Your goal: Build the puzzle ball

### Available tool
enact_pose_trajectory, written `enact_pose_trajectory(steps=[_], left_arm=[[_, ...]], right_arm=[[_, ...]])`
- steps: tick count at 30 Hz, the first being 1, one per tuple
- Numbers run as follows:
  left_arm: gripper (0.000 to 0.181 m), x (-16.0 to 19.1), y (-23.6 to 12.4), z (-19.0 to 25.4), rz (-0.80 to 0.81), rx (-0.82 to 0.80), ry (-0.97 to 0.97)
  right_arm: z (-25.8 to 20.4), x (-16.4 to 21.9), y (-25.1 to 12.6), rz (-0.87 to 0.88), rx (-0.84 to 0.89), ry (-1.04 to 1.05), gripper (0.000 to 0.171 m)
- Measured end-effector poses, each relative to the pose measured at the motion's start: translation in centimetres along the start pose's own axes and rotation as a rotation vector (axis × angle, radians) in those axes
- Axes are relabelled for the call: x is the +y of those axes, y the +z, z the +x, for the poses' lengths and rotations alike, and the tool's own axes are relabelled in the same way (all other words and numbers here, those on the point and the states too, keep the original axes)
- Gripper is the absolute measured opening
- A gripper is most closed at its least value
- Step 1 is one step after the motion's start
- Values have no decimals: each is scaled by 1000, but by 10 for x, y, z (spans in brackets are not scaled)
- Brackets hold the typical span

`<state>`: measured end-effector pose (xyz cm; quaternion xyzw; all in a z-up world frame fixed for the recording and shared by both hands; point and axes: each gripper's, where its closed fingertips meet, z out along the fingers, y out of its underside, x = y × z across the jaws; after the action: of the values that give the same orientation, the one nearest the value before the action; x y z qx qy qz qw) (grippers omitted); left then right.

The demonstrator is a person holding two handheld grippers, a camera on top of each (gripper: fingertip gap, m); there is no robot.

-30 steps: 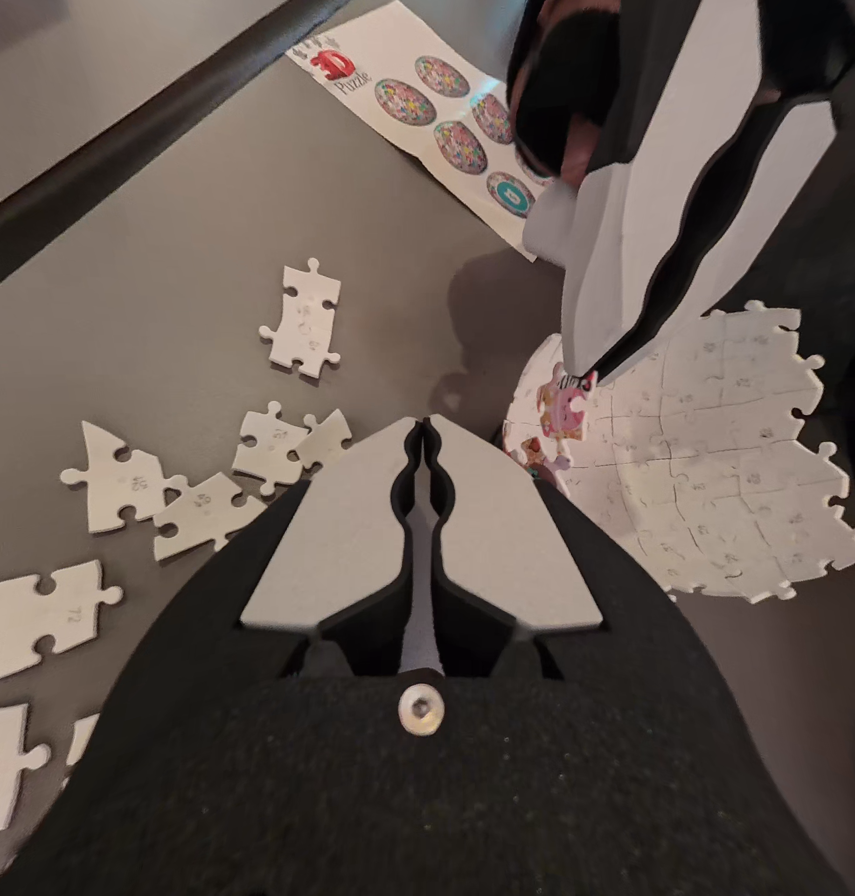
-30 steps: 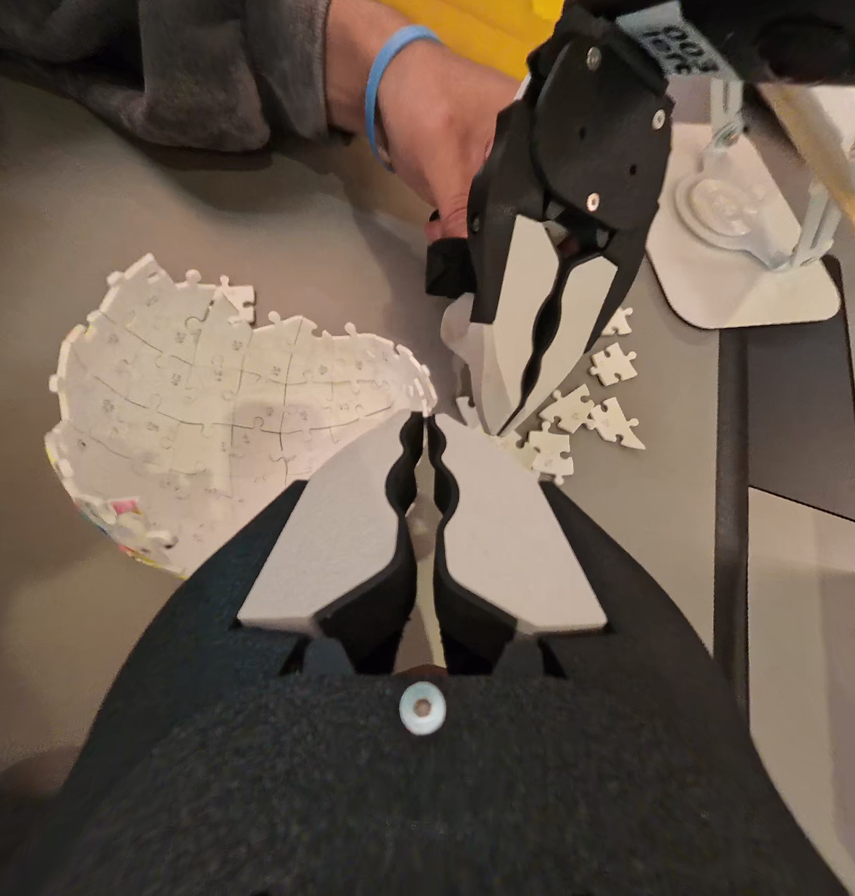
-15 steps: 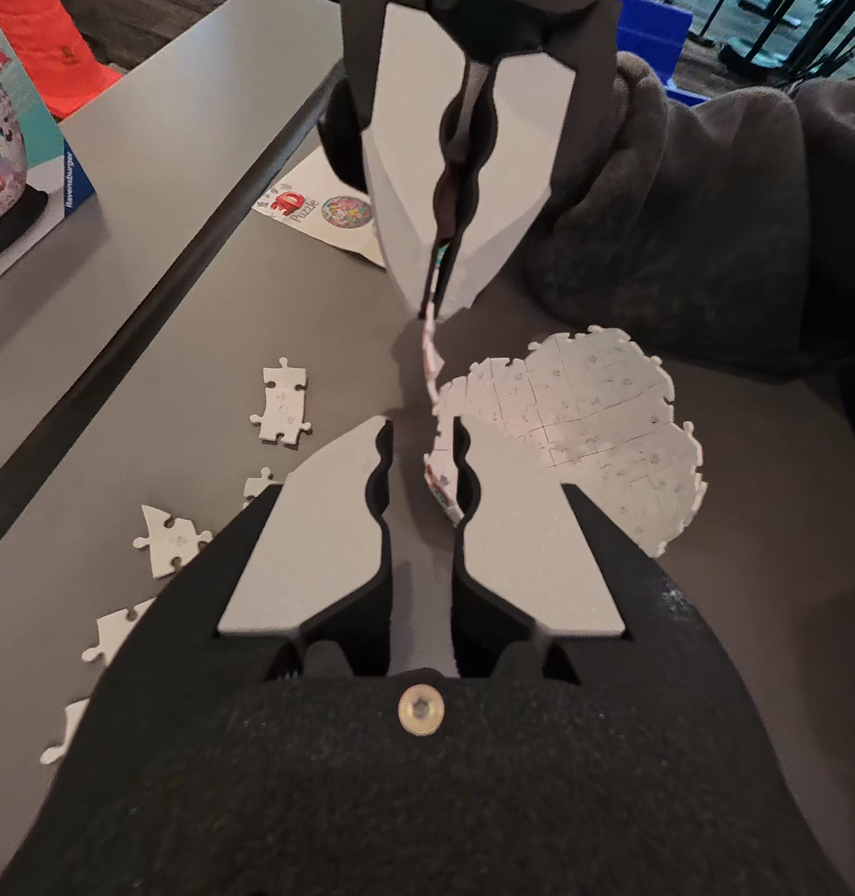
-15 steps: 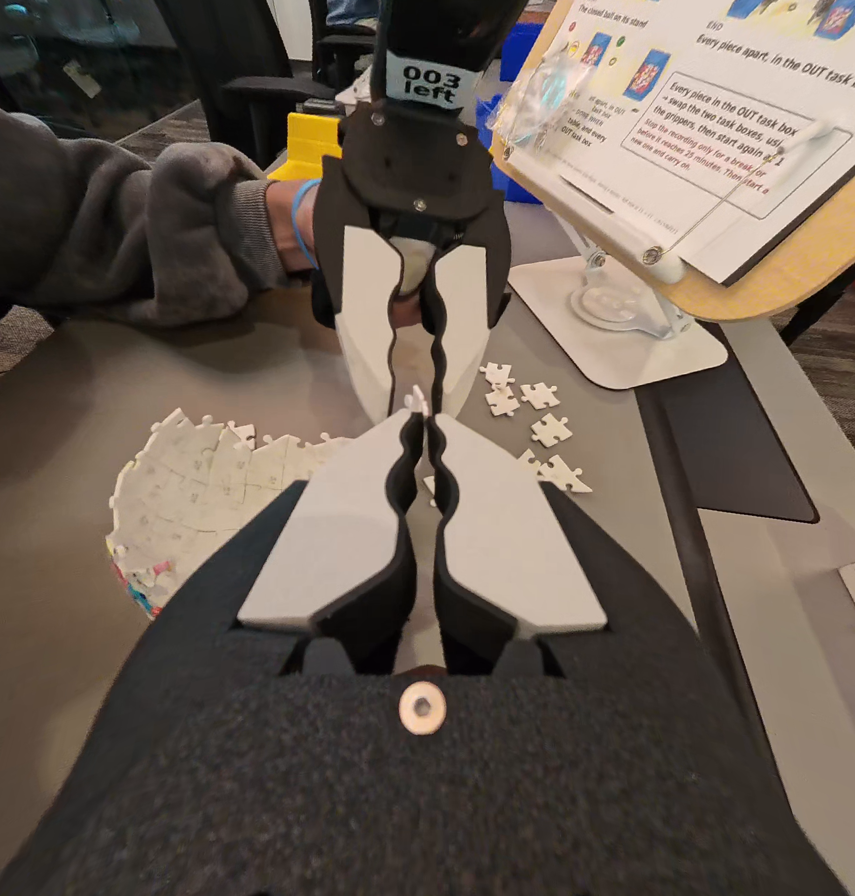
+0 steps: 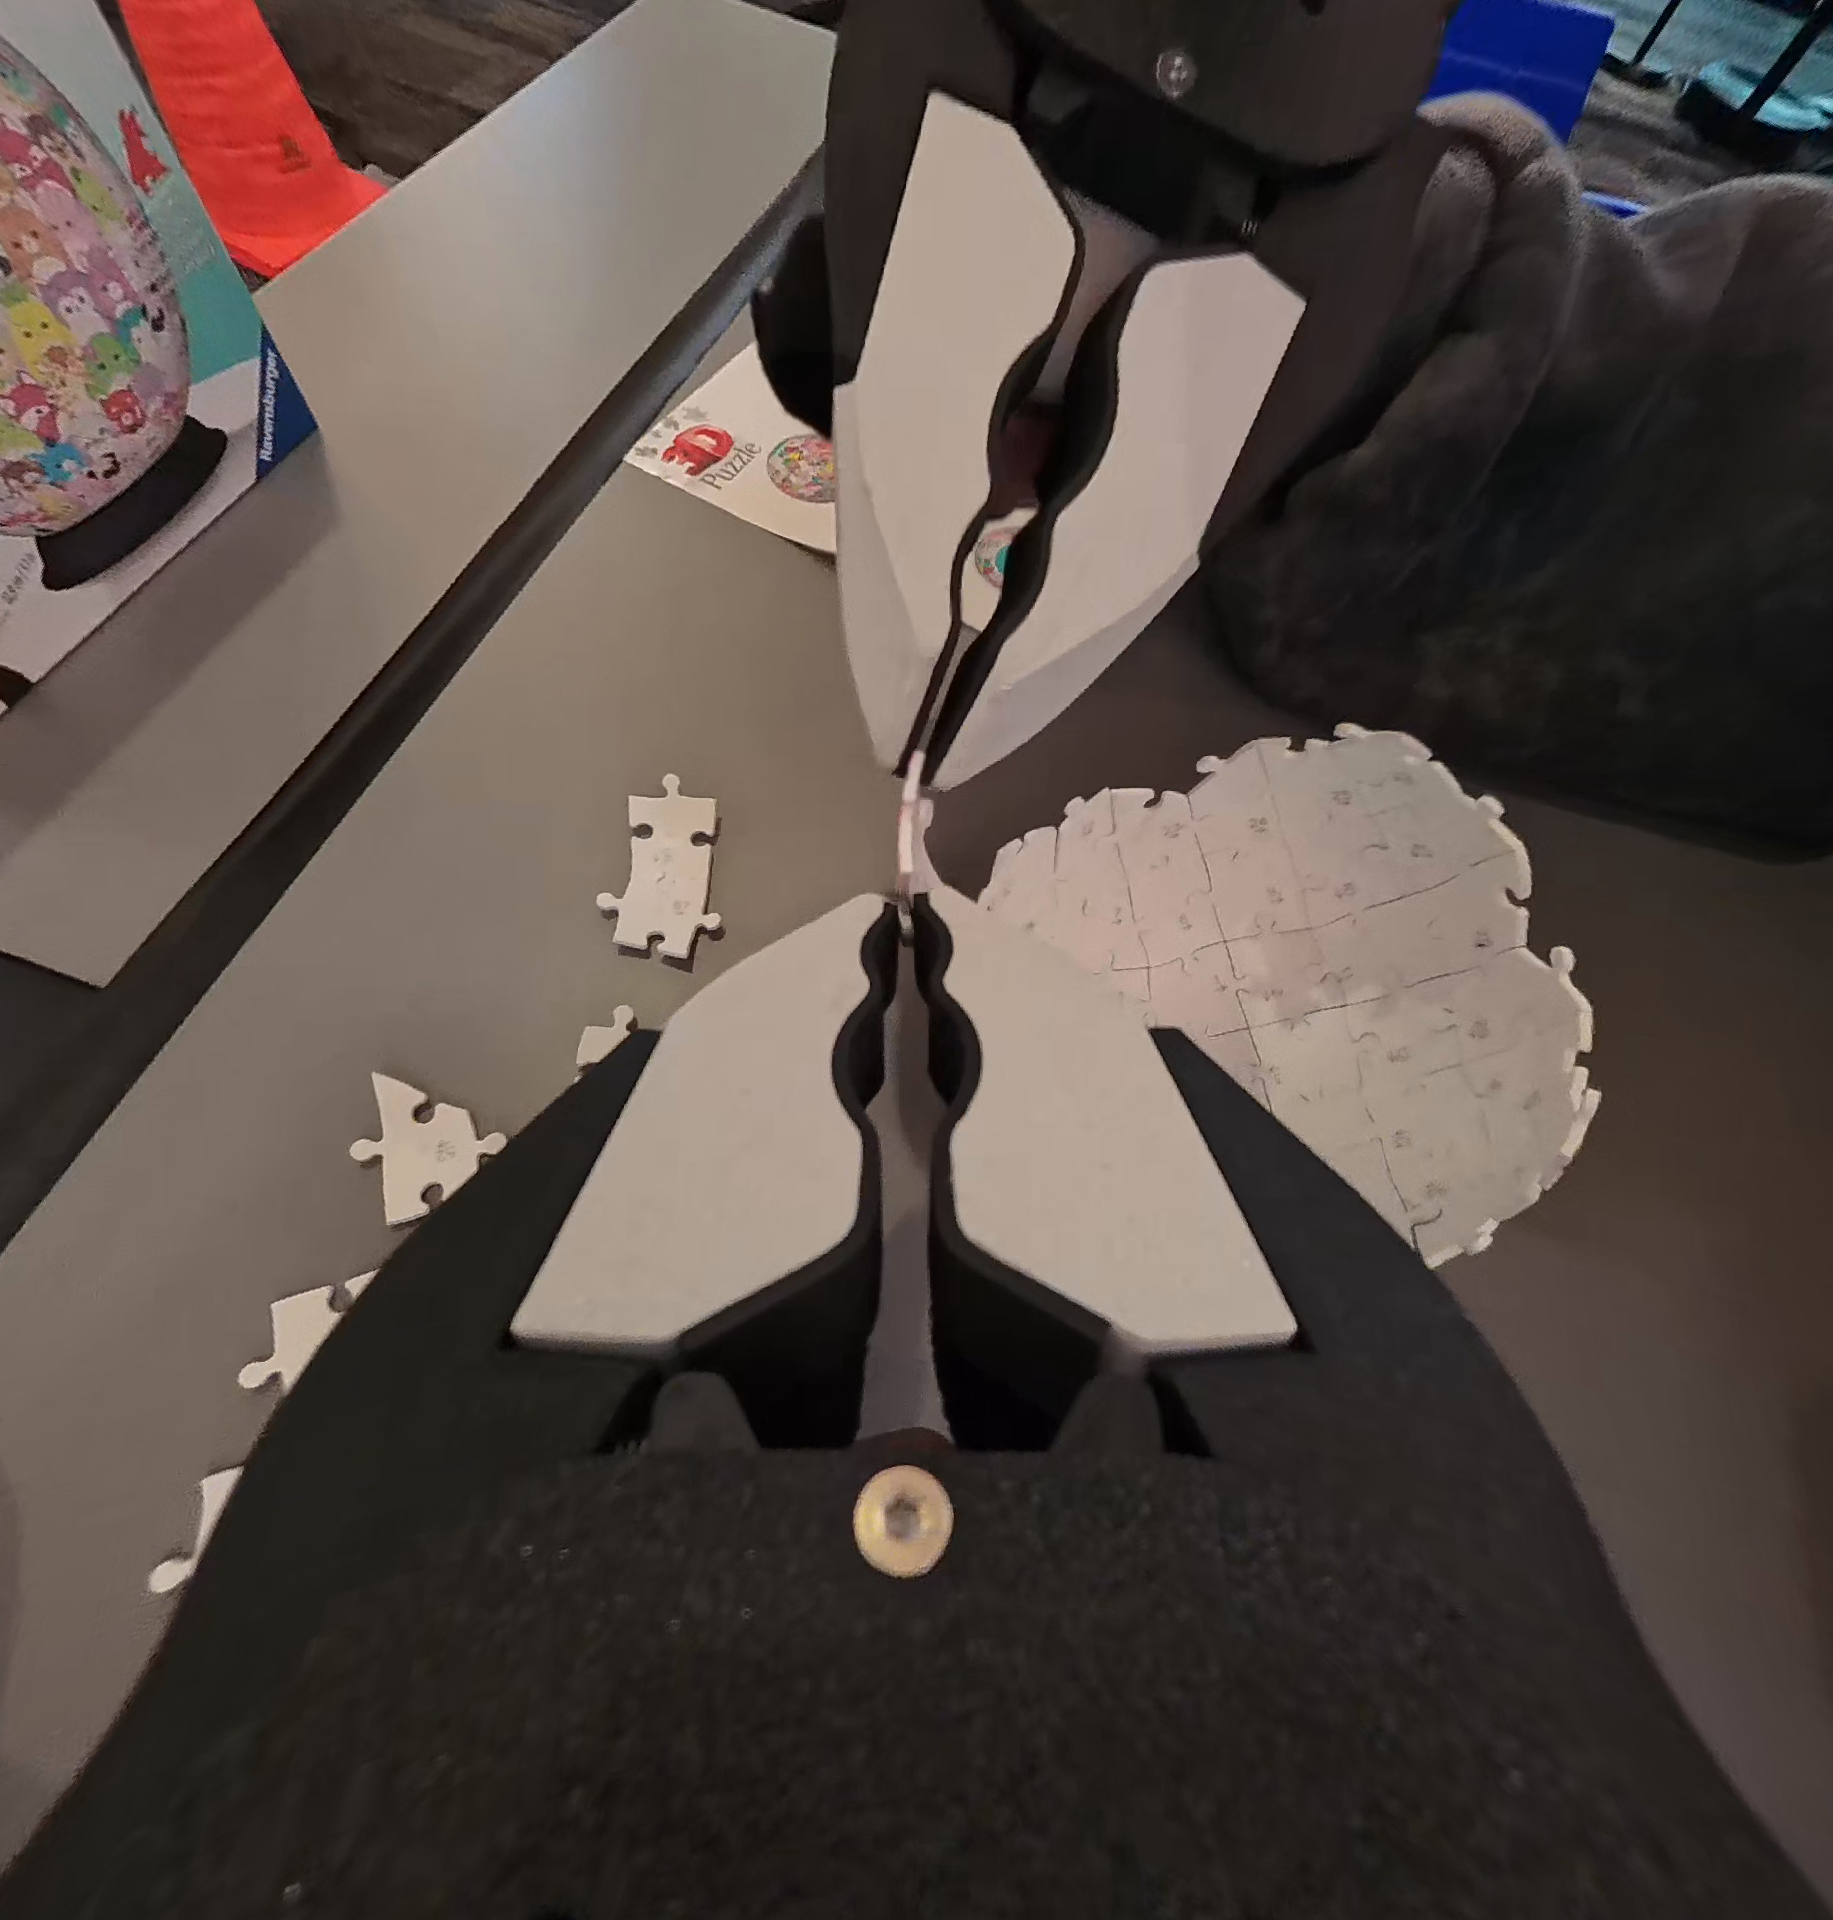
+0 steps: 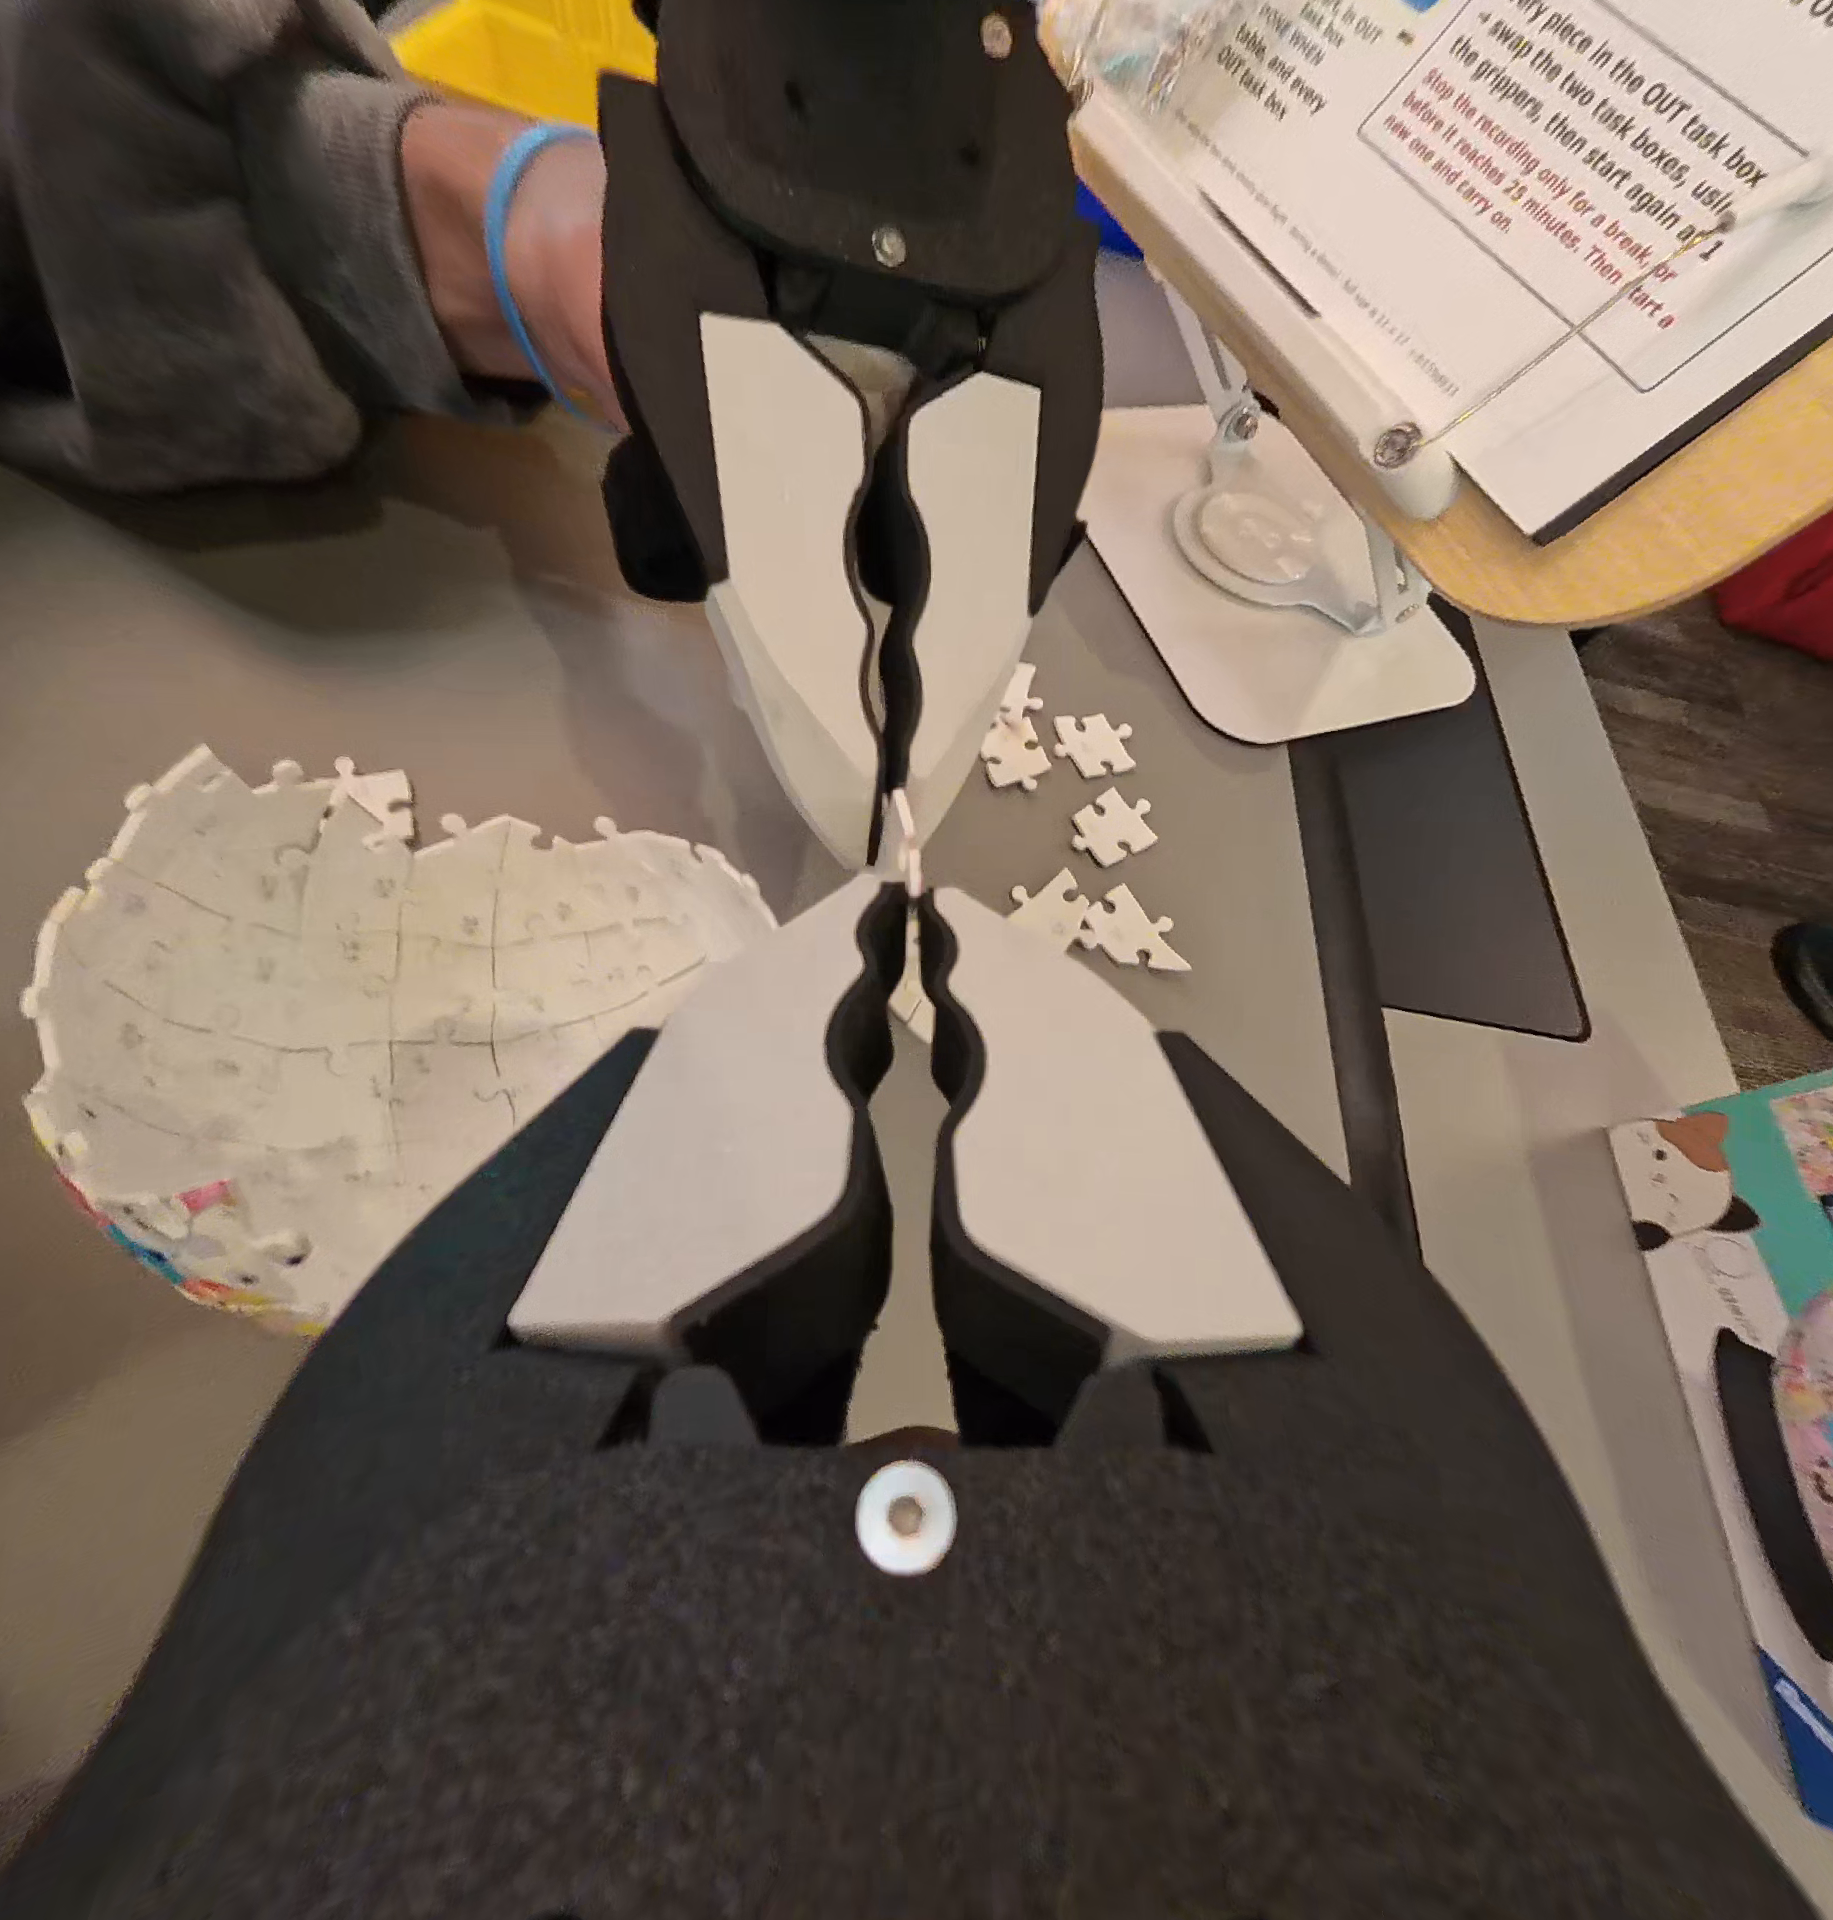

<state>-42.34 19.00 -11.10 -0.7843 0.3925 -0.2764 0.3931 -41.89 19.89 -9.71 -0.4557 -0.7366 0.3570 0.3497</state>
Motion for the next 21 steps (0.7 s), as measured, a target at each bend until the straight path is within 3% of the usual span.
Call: enact_pose_trajectory(steps=[4, 6, 9, 14, 21], left_arm=[[3, 0, 0, 17, 11, 121, 0], [15, -3, -4, 11, 63, 134, -36], [5, 3, -9, -17, 108, 101, -184], [0, 38, 12, -30, -38, 49, -212], [0, 50, 31, -20, -99, 65, -171]], right_arm=[[-18, 1, -9, -88, -96, 1, 2], [-22, 5, -13, -137, -101, -43, 2], [-34, 14, -6, -181, -150, -84, 2], [-36, 38, 15, -310, -140, -149, 2], [-30, 39, 21, -286, -114, -124, 2]])
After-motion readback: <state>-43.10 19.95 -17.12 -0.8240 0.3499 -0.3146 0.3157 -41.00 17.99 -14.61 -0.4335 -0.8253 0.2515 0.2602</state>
